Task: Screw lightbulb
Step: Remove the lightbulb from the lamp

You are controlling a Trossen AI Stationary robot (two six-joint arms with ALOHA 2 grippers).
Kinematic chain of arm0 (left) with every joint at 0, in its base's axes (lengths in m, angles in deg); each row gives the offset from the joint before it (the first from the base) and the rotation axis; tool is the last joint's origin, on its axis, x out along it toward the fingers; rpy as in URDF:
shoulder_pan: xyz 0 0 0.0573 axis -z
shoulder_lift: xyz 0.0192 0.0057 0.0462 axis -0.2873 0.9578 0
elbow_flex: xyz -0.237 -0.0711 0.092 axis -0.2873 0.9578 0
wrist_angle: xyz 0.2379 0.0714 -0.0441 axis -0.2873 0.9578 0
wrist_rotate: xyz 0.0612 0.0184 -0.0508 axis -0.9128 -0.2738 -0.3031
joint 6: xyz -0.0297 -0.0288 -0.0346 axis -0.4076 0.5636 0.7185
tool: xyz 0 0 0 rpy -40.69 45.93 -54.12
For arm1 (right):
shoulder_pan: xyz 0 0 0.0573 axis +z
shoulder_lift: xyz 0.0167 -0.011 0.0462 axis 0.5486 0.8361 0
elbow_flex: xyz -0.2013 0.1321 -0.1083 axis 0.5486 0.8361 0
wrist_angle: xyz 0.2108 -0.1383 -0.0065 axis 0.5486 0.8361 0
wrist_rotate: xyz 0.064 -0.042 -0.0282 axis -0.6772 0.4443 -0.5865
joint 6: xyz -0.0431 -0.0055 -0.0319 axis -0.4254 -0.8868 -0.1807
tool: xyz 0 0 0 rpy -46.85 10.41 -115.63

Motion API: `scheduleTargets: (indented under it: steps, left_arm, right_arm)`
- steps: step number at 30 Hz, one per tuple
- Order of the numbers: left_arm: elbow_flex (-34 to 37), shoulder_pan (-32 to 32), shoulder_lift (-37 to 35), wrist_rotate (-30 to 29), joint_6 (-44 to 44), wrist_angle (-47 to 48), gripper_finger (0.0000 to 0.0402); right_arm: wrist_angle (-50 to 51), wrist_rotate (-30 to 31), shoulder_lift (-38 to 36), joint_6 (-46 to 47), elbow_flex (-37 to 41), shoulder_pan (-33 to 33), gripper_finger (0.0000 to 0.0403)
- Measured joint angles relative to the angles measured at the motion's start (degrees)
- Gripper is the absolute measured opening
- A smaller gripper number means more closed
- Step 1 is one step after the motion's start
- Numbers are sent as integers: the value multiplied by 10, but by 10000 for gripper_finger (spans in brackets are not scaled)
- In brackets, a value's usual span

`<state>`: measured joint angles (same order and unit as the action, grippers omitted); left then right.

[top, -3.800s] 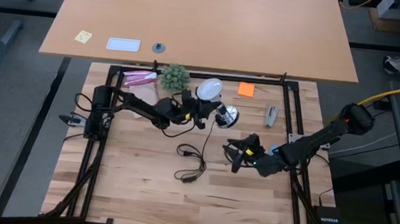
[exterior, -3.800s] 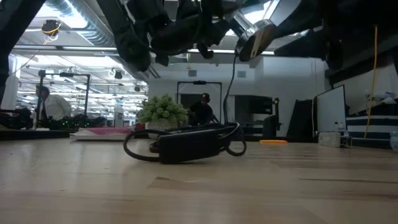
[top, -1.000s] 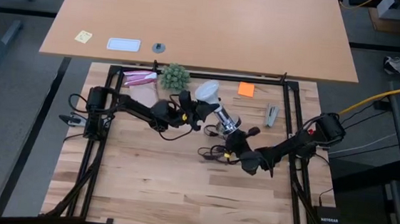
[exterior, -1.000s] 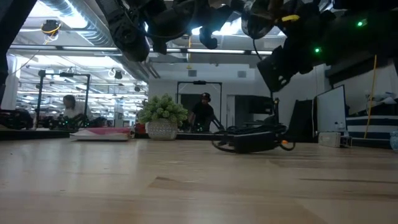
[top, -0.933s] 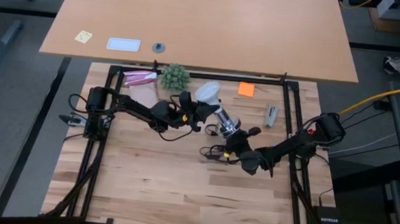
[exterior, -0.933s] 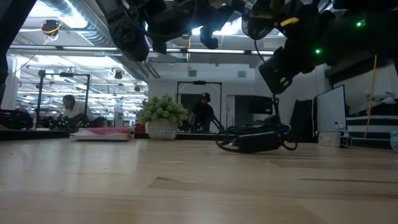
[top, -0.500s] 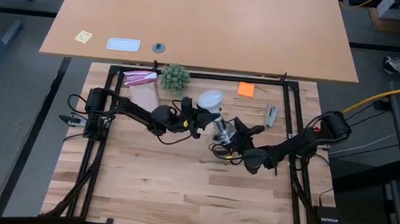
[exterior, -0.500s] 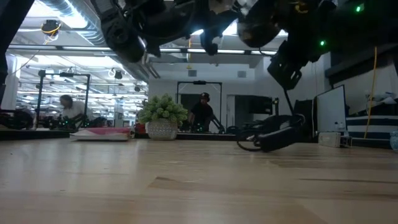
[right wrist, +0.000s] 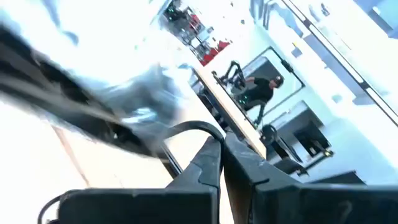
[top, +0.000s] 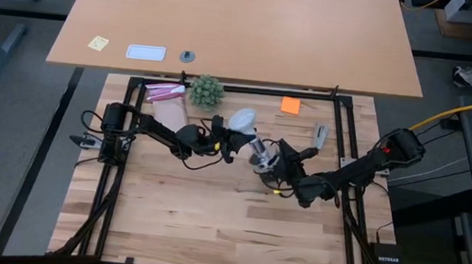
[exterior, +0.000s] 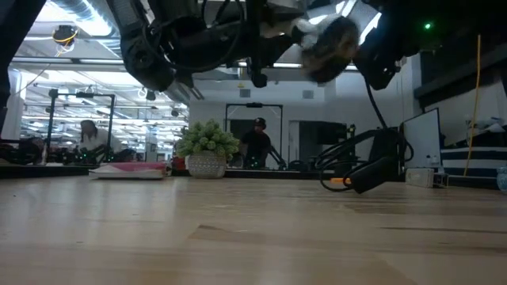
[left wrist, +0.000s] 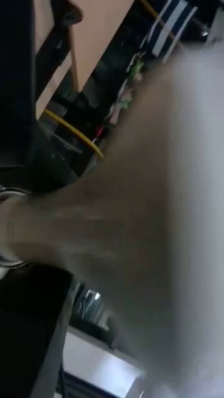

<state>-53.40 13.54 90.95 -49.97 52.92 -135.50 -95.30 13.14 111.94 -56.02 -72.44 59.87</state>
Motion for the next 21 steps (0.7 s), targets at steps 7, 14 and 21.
scheduleTargets:
  steps: [7,14,21]
  left_arm:
    - [0,-17,0,-5,-18,25,155]
    - [-1,-32,0,-10,-60,76,155]
    - [-1,-51,0,-6,-59,89,155]
  right_arm:
    - [5,-8,0,2,-1,10,12]
    - [-7,-5,0,108,-1,19,12]
    - [-4,-117,1,309,-1,47,12]
